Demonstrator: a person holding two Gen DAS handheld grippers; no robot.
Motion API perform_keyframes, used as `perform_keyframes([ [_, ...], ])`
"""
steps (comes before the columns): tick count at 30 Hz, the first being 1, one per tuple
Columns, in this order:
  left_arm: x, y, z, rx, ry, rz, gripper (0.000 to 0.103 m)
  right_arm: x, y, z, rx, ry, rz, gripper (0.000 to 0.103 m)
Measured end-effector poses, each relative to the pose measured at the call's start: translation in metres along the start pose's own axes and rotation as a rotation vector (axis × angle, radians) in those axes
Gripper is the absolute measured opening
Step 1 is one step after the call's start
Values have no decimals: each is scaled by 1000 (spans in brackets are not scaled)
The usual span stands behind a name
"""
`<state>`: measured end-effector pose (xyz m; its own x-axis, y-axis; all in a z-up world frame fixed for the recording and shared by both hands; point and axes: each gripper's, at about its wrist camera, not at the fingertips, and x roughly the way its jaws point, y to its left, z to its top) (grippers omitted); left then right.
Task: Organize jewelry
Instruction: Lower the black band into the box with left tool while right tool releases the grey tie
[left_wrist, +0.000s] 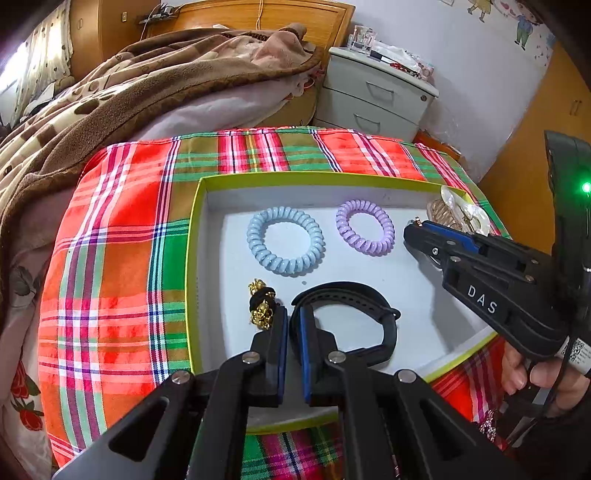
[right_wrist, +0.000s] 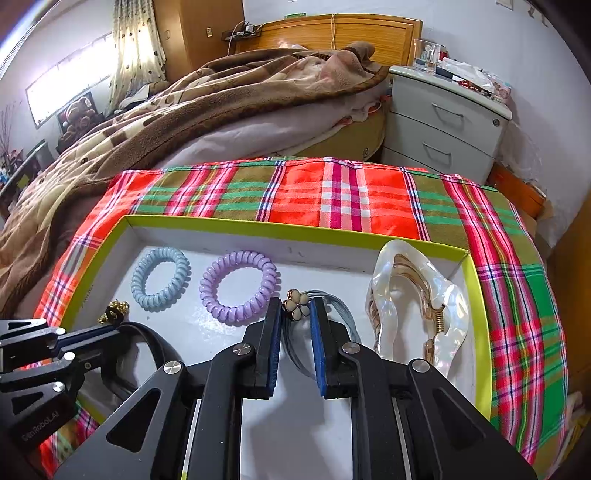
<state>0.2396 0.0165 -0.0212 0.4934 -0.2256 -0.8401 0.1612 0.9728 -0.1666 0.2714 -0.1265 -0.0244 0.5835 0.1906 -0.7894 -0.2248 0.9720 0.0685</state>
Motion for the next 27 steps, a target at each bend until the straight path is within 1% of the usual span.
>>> perform_keyframes([
  [2, 0, 0, 0, -1, 2, -4, 10, 0, 0, 0, 3, -3, 0, 16],
  [4, -1, 1, 0, -8, -1, -5, 17, -1, 1, 0, 6, -6, 1, 17],
  [7, -5, -1, 0, -2, -10, -10, 22, -3, 0, -1, 14, -11, 4, 20],
  [10, -7, -1, 0, -8, -16, -14, 25, -6, 0, -1, 22, -19, 11, 22],
  [12, -10, -2, -1, -7, -22, -16, 28, -9, 0, -1, 25, -28, 18, 25],
  [13, -12, -3, -1, -5, -24, -18, 30, -10, 1, -1, 26, -31, 20, 28],
  [16, -17, -4, -3, -7, -33, -20, 33, -14, 3, -2, 19, -39, 22, 29],
  [20, -25, -6, -6, -11, -42, -20, 34, -24, 5, -4, 27, -60, 28, 29],
  [22, -30, -6, -9, -12, -51, -18, 36, -29, 5, -6, 31, -68, 35, 29],
  [27, -46, -5, -20, -17, -73, -31, 36, -52, 3, -17, 42, -104, 51, 29],
])
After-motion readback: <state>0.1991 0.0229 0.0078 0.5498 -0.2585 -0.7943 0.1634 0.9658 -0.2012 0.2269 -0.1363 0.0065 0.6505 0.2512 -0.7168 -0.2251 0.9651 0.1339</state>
